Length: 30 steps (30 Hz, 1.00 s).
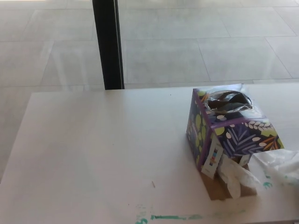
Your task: The robot uses its right hand to pull out a tissue from the tissue box kept in the middle of the desk and put it on the right side
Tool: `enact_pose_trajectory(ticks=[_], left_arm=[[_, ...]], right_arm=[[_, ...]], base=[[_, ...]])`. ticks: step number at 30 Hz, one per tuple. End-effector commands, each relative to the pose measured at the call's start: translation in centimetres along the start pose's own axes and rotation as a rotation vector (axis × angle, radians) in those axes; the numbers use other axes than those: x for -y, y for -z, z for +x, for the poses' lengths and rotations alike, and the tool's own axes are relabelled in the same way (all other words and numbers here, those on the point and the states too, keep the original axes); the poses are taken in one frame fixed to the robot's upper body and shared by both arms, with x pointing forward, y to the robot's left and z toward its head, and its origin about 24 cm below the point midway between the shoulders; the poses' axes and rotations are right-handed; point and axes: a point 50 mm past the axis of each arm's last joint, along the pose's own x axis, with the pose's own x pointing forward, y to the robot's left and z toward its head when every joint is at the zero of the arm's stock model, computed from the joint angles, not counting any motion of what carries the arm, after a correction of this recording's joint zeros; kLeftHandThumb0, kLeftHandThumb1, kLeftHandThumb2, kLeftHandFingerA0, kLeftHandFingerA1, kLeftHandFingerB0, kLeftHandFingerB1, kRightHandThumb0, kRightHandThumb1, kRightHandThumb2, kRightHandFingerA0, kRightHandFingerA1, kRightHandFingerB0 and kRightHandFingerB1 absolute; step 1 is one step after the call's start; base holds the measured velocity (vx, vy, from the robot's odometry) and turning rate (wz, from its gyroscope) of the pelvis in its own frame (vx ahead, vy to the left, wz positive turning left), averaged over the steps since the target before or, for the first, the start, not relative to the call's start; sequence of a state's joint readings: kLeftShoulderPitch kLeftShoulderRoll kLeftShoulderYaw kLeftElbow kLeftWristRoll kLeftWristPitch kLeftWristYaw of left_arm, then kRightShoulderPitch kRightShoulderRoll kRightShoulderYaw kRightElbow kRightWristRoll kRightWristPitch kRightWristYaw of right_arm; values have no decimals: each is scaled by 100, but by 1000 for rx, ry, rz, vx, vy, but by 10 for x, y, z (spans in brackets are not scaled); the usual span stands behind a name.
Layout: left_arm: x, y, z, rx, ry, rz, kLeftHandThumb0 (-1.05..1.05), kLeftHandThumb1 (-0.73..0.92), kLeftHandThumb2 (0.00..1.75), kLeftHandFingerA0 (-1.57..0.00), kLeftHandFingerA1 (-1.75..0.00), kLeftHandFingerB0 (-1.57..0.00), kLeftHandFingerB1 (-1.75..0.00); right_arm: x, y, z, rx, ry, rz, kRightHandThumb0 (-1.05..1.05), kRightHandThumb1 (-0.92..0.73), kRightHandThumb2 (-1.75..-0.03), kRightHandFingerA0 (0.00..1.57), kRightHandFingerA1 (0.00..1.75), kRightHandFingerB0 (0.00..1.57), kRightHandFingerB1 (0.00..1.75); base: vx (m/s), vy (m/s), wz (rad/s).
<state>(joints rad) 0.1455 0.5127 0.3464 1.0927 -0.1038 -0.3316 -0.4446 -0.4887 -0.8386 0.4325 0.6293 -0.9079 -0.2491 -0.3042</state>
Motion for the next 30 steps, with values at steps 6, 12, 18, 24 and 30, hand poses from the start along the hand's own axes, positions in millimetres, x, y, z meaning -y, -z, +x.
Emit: enact_pose_trajectory(ticks=[6,12,18,24,30], left_arm=[[-6,1,-4,24,-24,-27,-86,92,69,-68,-81,-50,-74],[-7,2,-5,19,-32,-30,-85,92,70,-70,-81,-49,-73],[-7,3,-6,18,-33,-16,-85,92,71,-68,-81,-50,-73],[-11,4,-8,7,-40,-12,-86,92,70,-67,-81,-49,-74],[-13,3,-9,5,-38,-6,-84,92,71,-66,-81,-48,-74]], right_arm=[[-18,-19,-4,-64,-329,-166,-63,-45,-70,0,0,0,0],[7,-16,6,-58,-367,-112,-83,-48,-55,0,0,0,0],[34,0,8,-103,-379,-145,-104,-46,-55,0,0,0,0],[86,45,-5,-193,-369,-83,-91,-46,-56,0,0,0,0],[133,83,-32,-301,-369,129,-75,-37,-67,0,0,0,0]], base=[[0,0,0],[0,0,0],[0,0,0],[0,0,0],[0,0,0]])
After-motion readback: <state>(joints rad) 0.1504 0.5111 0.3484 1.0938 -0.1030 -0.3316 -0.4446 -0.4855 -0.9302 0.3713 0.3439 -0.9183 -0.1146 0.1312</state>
